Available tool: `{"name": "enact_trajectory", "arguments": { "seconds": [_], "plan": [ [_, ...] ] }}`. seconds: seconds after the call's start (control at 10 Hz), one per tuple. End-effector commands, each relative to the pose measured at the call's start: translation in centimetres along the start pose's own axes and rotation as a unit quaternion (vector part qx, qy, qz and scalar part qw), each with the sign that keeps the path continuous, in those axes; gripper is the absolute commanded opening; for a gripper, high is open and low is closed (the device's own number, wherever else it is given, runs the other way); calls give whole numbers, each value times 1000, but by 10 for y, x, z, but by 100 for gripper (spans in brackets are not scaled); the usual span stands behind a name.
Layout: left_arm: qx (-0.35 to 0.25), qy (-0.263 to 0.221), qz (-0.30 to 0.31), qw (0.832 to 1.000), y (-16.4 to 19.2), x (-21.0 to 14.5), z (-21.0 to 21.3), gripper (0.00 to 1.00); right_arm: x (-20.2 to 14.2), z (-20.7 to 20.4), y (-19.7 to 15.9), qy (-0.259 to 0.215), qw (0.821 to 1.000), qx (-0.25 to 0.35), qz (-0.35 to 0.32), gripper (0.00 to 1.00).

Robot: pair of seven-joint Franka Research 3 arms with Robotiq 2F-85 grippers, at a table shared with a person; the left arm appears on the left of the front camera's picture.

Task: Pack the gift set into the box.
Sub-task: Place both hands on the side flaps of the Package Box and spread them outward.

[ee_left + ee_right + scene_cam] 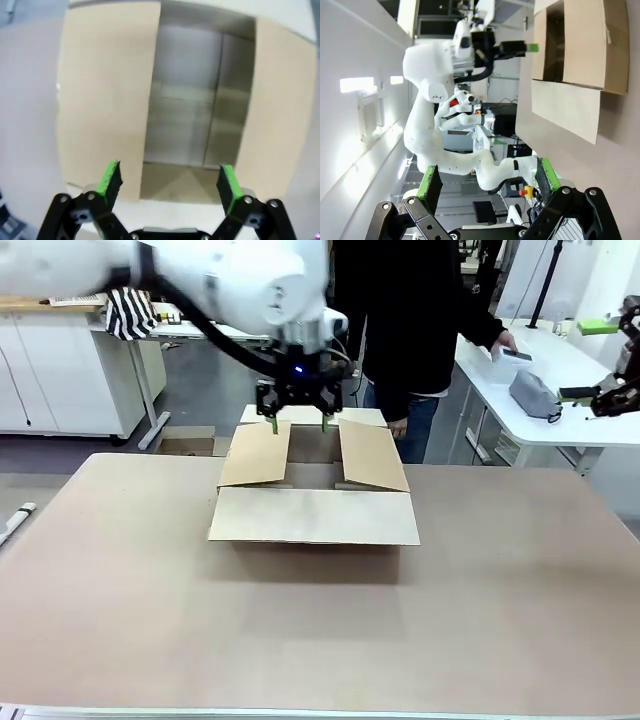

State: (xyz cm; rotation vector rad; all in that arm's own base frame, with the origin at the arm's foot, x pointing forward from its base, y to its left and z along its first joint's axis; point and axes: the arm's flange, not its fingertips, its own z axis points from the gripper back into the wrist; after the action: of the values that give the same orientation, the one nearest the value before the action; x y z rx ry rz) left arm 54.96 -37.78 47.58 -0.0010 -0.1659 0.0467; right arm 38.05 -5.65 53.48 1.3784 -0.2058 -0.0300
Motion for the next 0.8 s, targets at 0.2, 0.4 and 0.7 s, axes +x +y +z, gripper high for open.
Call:
{"name": "enact_trajectory", "arguments": {
  "seconds": [0.2,0.4,0.7],
  "plan": [
    [140,-2,124,982,-44,52,-46,100,1,1,0,4,1000,0,12,100],
    [227,-31,145,963,-43,64,-71,100,1,1,0,4,1000,0,12,100],
    [293,-33,94,951,-47,65,-84,100,1,1,0,4,1000,0,12,100]
  ]
}}
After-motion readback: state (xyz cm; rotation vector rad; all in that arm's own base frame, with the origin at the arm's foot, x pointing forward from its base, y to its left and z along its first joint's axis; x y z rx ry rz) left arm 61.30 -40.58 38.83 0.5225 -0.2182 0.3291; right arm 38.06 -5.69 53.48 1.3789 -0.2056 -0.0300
